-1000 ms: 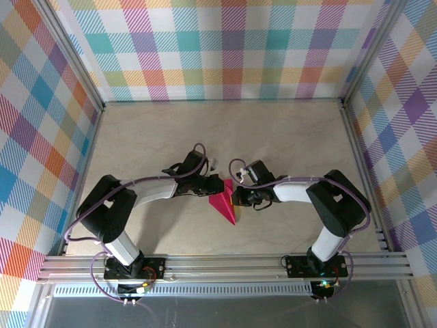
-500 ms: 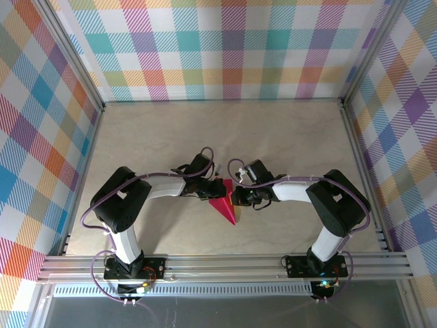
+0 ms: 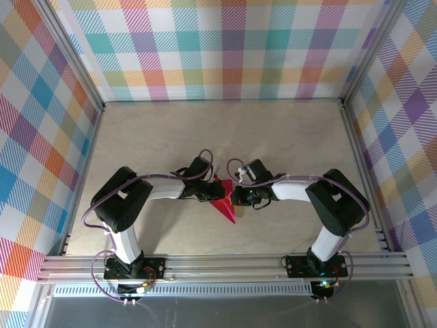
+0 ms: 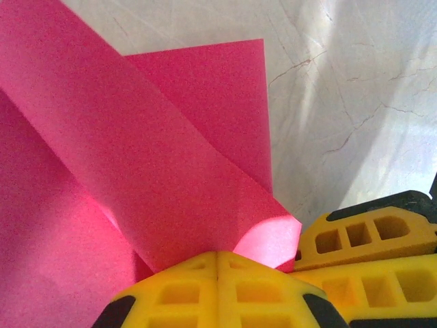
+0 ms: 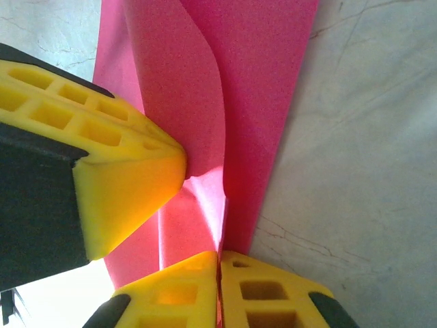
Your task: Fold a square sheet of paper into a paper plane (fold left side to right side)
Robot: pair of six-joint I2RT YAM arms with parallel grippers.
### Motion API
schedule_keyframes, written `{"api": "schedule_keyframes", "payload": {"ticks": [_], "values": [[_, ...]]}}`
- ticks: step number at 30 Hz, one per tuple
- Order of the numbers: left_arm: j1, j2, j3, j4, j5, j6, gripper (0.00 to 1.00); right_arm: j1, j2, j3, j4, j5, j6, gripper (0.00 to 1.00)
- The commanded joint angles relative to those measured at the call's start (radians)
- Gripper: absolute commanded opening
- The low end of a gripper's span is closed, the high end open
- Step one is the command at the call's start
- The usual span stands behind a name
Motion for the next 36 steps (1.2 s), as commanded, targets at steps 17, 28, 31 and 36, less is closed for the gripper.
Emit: {"api": "schedule_keyframes", "payload": {"ticks": [17, 28, 31, 36], "values": [[-0.007, 0.017, -0.044, -0.057, -0.057, -0.01, 0.0, -0.03, -0.166, 0.03, -0.145, -0.053, 0.013, 0.34], [-0.008, 0.017, -0.04, -0.055, -0.057, -0.01, 0.0, -0.002, -0.209, -0.095, 0.032, -0.3, 0.138, 0.11], [-0.007, 0.014, -0.038, -0.057, -0.057, -0.008, 0.0, 0.01, -0.19, -0.108, 0.053, -0.316, 0.154, 0.08], [-0.007, 0.014, -0.037, -0.058, -0.058, -0.007, 0.0, 0.028, -0.16, -0.125, 0.082, -0.318, 0.168, 0.07]]}}
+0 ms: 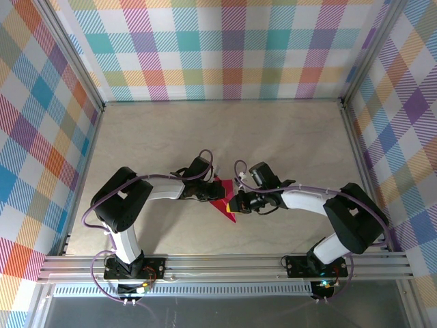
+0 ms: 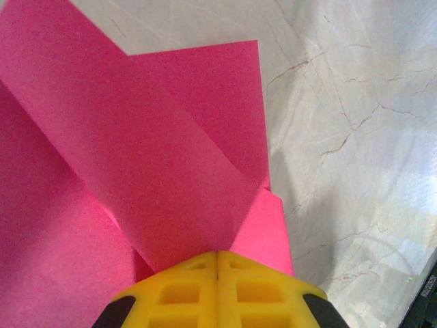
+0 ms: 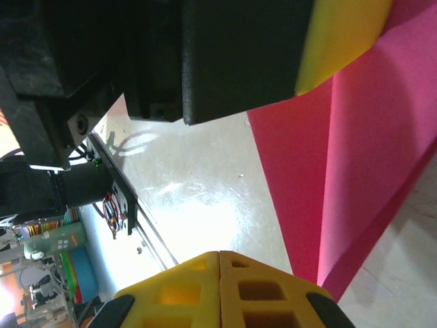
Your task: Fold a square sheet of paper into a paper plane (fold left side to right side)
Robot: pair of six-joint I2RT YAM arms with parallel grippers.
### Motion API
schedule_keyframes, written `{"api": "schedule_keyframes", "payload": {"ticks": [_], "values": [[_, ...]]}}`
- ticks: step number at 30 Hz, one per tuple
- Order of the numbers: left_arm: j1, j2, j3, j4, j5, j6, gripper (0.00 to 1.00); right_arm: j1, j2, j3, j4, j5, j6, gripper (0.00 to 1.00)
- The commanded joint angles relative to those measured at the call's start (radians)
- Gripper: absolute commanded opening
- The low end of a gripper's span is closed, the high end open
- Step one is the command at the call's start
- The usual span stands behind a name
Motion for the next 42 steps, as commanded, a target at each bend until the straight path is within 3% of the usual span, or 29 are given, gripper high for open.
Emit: {"api": "schedule_keyframes", "payload": {"ticks": [1, 42], "values": [[-0.008, 0.016, -0.032, -0.067, -0.058, -0.005, 0.0, 0.014, 0.027, -0.018, 0.041, -0.038, 0.019, 0.07], [-0.007, 0.014, -0.033, -0.067, -0.064, -0.002, 0.0, 0.061, 0.11, -0.067, 0.016, 0.073, 0.008, 0.07]]}}
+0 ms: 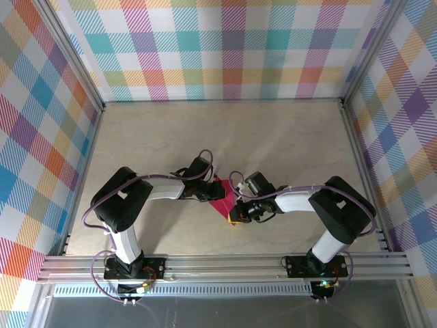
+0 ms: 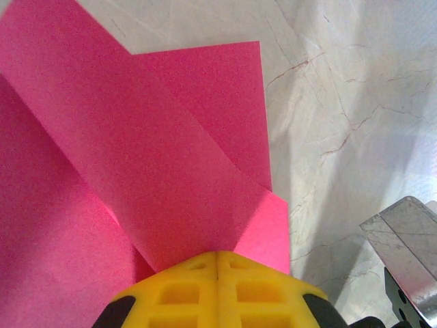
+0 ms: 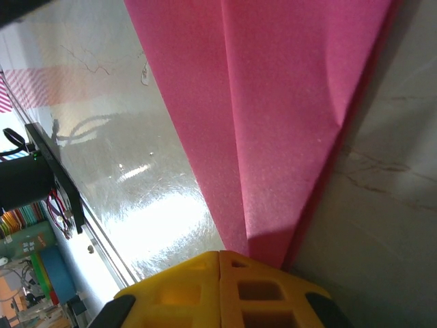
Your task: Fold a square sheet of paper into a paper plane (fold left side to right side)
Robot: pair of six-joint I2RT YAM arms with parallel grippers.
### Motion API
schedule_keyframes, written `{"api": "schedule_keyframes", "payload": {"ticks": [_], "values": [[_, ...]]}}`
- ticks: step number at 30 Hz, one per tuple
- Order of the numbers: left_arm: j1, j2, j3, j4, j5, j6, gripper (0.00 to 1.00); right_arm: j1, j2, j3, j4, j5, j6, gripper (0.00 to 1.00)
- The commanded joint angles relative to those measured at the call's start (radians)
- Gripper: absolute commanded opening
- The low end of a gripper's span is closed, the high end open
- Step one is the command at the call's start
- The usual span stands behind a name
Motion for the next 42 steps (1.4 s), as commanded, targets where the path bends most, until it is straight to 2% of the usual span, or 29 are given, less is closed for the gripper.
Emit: {"api": "schedule_keyframes", "payload": {"ticks": [1, 27, 42], "values": [[-0.007, 0.015, -0.033, -0.068, -0.063, -0.004, 0.0, 0.009, 0.001, -0.015, -0.031, 0.012, -0.003, 0.07], [-0.007, 0.012, -0.031, -0.076, -0.073, -0.005, 0.0, 0.029, -0.004, -0.049, -0.052, 0.028, 0.007, 0.06], [-0.007, 0.008, -0.024, -0.085, -0.078, -0.002, 0.0, 0.042, -0.095, -0.077, -0.089, 0.016, 0.007, 0.05]]}}
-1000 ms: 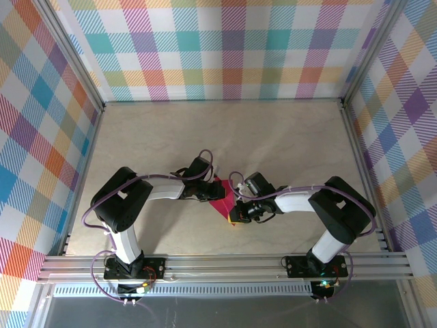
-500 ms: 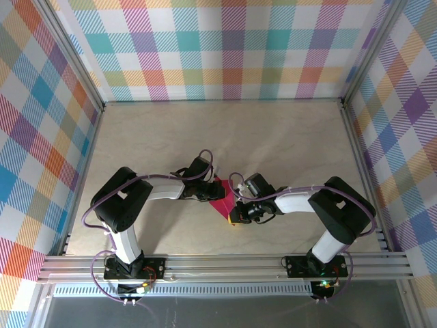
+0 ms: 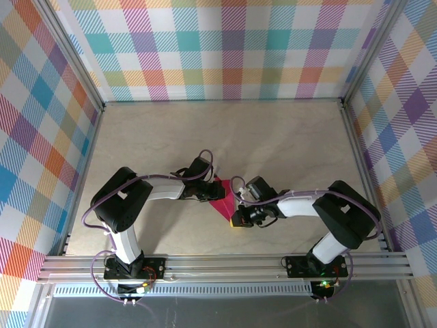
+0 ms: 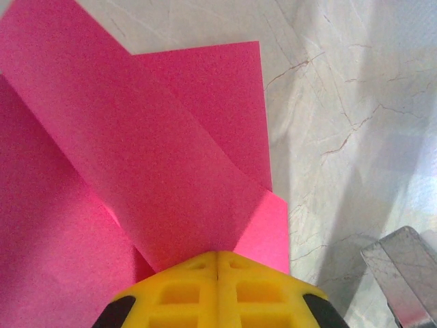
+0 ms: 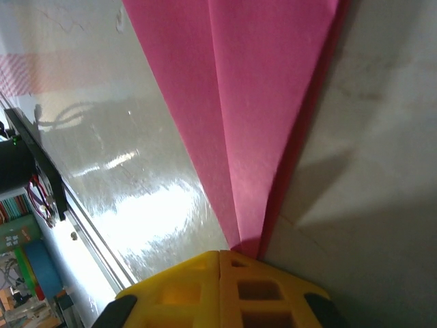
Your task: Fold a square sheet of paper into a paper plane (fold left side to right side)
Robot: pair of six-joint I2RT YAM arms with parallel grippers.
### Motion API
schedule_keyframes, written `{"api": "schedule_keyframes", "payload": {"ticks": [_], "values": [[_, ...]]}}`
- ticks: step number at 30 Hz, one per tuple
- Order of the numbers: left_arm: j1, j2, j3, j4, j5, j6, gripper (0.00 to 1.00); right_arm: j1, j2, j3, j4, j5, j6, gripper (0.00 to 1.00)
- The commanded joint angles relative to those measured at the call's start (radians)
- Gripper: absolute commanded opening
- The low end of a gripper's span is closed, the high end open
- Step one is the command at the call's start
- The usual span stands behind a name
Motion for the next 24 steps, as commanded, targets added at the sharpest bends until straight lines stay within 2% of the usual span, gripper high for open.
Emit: {"api": "schedule_keyframes", "payload": {"ticks": [1, 6, 9, 13, 24], "values": [[-0.005, 0.009, -0.023, -0.087, -0.071, -0.001, 0.0, 0.008, -0.055, -0.02, -0.073, -0.022, 0.004, 0.05], [-0.005, 0.003, -0.021, -0.105, -0.083, 0.006, 0.0, 0.005, -0.188, -0.054, -0.033, -0.002, 0.004, 0.06], [-0.005, 0.002, -0.02, -0.105, -0.082, 0.008, 0.0, -0.004, -0.212, -0.059, 0.013, -0.025, 0.013, 0.06], [-0.005, -0.001, -0.021, -0.105, -0.082, 0.008, 0.0, -0.009, -0.166, -0.012, 0.051, -0.041, 0.014, 0.06], [-0.005, -0.009, -0.026, -0.096, -0.079, 0.004, 0.0, -0.043, 0.011, 0.147, -0.009, 0.055, -0.032, 0.03]]}}
